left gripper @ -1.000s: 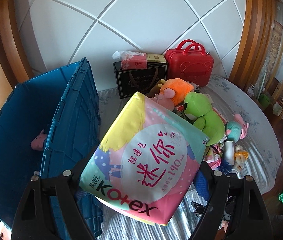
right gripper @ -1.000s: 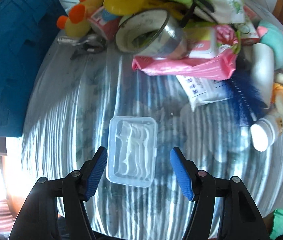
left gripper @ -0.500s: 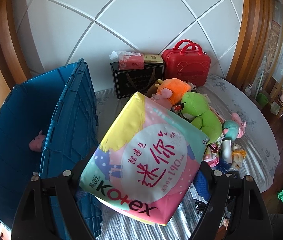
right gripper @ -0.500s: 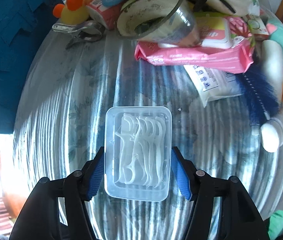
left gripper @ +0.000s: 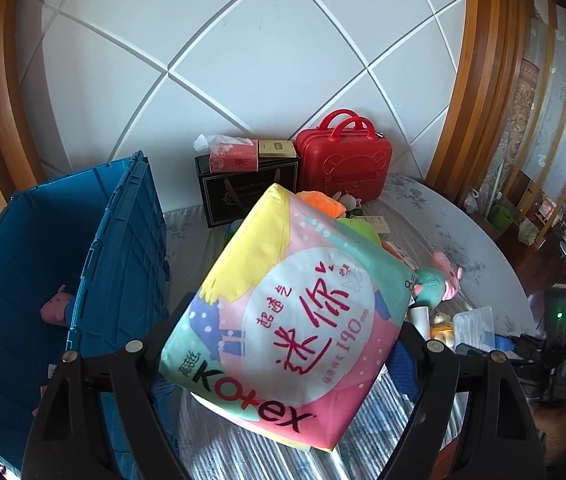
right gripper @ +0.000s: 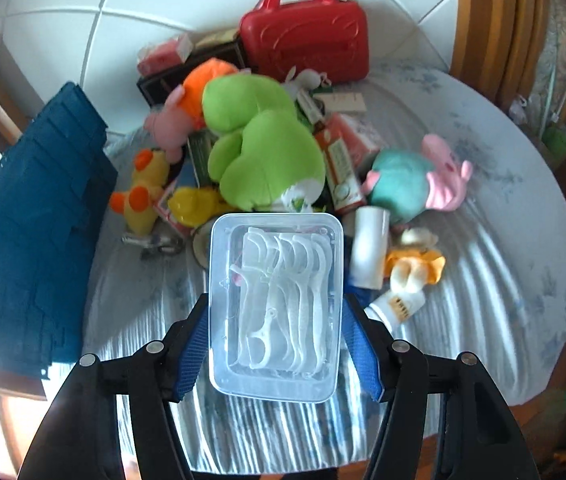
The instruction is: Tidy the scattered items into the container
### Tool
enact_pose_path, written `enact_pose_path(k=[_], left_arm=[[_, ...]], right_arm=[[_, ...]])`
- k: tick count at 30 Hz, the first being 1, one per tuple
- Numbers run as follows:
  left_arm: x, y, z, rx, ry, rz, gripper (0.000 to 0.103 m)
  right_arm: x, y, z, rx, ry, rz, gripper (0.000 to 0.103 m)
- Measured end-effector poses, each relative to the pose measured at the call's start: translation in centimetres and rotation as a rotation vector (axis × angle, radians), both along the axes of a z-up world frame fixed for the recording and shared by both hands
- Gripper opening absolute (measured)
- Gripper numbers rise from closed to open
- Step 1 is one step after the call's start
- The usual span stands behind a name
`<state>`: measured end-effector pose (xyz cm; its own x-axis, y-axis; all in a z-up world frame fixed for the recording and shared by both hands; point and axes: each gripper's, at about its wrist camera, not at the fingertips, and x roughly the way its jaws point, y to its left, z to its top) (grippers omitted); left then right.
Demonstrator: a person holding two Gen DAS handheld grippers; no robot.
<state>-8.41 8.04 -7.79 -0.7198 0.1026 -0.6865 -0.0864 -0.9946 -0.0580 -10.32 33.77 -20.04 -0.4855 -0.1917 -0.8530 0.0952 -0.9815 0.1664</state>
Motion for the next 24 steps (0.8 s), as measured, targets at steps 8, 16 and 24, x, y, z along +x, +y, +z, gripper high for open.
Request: enact_pose_path(k=[8, 16, 24], left_arm=[[0.5, 0.2, 1.4, 0.013, 0.031, 0.008, 0.083], [0.8, -0.9, 1.6, 0.01, 0.036, 0.034, 0.083], [1.1, -3.4, 2.0, 0.023, 0.05, 0.065, 0.083]], right_arm=[[-0.3, -0.1, 7.7, -0.053, 0.129, -0.018, 0.062], [-0.1, -1.9, 11.1, -0.079, 0.19, 0.016, 0.062], [-0.4, -4.1, 12.0, -0.074, 0.203, 0.037, 0.062]])
